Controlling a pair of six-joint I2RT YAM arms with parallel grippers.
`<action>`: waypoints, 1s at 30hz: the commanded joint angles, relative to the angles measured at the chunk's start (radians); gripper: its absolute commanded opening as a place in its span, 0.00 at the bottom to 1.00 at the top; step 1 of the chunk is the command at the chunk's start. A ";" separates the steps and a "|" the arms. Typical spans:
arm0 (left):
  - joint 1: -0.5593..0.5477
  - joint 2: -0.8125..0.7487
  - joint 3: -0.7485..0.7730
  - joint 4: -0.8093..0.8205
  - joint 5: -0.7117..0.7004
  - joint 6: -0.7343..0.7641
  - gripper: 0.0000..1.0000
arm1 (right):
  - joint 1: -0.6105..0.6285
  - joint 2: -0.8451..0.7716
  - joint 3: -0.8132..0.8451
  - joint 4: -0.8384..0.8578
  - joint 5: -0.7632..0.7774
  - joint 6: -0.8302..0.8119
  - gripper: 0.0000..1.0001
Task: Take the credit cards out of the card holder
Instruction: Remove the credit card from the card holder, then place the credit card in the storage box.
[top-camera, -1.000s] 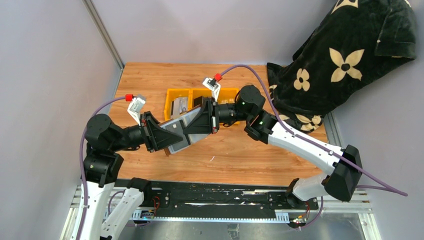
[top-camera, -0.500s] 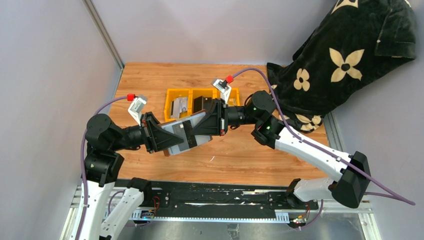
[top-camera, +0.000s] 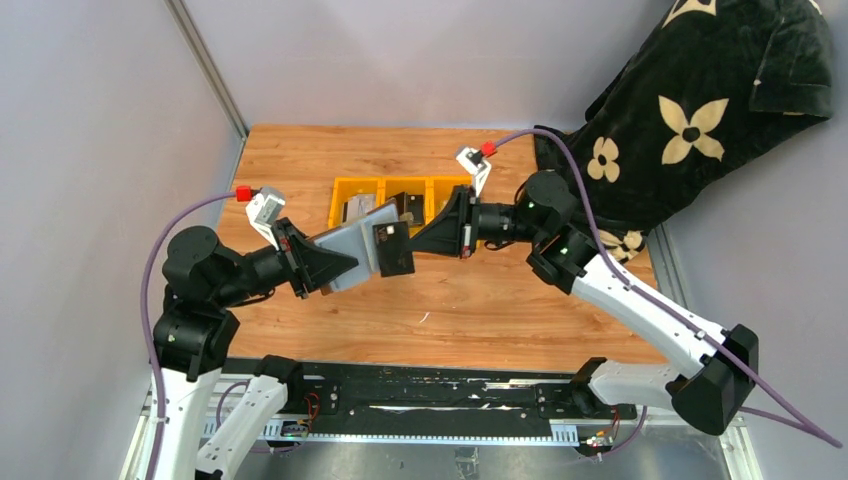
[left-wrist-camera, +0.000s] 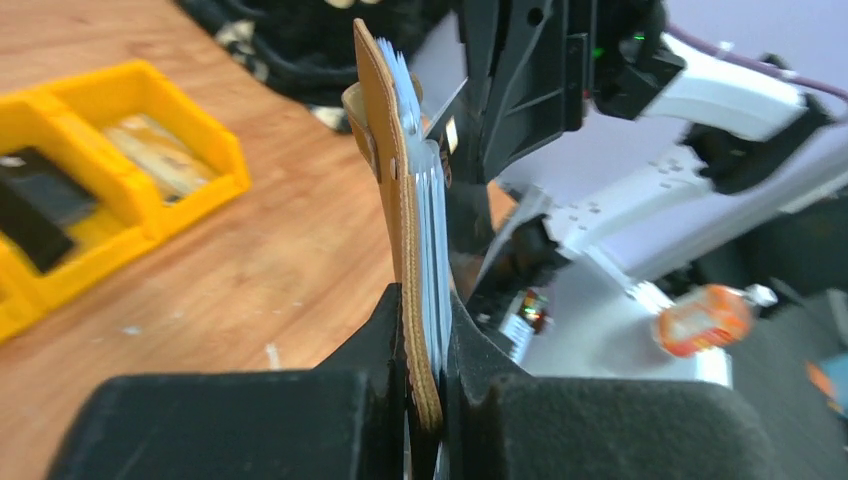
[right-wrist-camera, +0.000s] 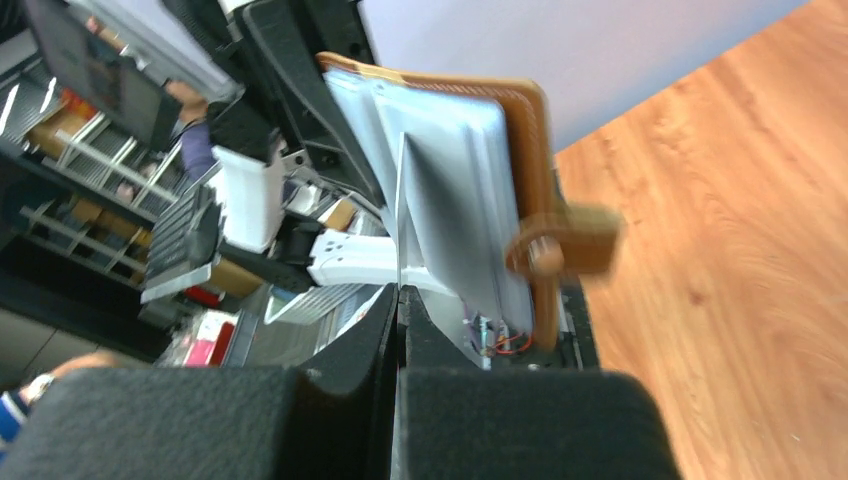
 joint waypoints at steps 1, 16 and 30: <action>-0.007 0.010 0.078 -0.134 -0.235 0.225 0.00 | -0.124 -0.056 -0.039 -0.064 -0.024 -0.005 0.00; -0.007 0.018 0.126 -0.203 -0.121 0.320 0.00 | -0.349 0.282 0.125 -0.378 0.258 -0.211 0.00; -0.007 0.014 0.154 -0.127 0.085 0.227 0.00 | -0.215 0.895 0.592 -0.486 0.539 -0.184 0.00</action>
